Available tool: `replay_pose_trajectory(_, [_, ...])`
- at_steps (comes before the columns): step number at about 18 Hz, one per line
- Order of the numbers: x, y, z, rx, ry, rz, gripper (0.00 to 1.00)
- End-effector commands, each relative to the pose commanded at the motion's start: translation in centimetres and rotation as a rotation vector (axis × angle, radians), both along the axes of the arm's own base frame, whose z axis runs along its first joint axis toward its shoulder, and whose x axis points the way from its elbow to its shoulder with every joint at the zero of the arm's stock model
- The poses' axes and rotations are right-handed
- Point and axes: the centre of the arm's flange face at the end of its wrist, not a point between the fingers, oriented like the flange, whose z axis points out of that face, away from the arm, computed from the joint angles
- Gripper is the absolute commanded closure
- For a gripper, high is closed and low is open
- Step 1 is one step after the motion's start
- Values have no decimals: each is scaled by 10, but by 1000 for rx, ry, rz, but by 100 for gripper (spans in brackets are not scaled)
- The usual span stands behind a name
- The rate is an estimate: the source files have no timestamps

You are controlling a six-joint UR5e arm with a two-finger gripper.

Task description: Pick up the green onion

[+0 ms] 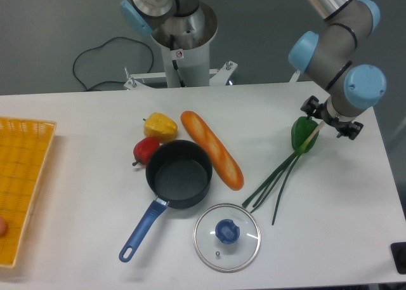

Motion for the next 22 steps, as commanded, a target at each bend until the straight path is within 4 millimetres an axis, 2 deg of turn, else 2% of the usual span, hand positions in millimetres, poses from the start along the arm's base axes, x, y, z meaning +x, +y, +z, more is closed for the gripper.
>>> replay_pose_trajectory(14, [3, 0, -6, -6, -22, -6, 3])
replay_pose_trajectory(17, [3, 0, -6, -7, -20, -7, 10])
replay_pose_trajectory(18, [3, 0, -6, -8, -21, -7, 17])
replay_pose_trajectory(20, [2, -1, -6, -8, -22, -8, 23])
replay_pose_trajectory(22, [2, -1, -5, -7, -21, -9, 24])
